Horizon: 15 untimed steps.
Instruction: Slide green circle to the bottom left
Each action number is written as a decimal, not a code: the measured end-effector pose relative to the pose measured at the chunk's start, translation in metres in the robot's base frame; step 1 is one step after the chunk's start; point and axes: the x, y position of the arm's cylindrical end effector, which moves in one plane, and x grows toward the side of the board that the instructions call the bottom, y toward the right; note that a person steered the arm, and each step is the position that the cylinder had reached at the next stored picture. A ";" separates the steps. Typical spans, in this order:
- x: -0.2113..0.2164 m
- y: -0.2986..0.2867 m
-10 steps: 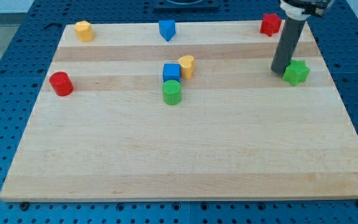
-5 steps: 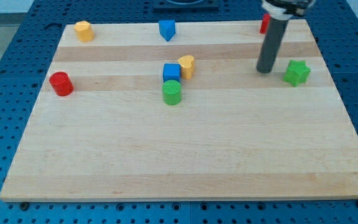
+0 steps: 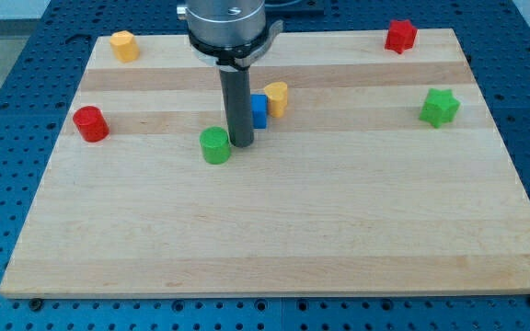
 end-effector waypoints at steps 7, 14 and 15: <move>0.004 -0.049; 0.056 -0.144; 0.056 -0.128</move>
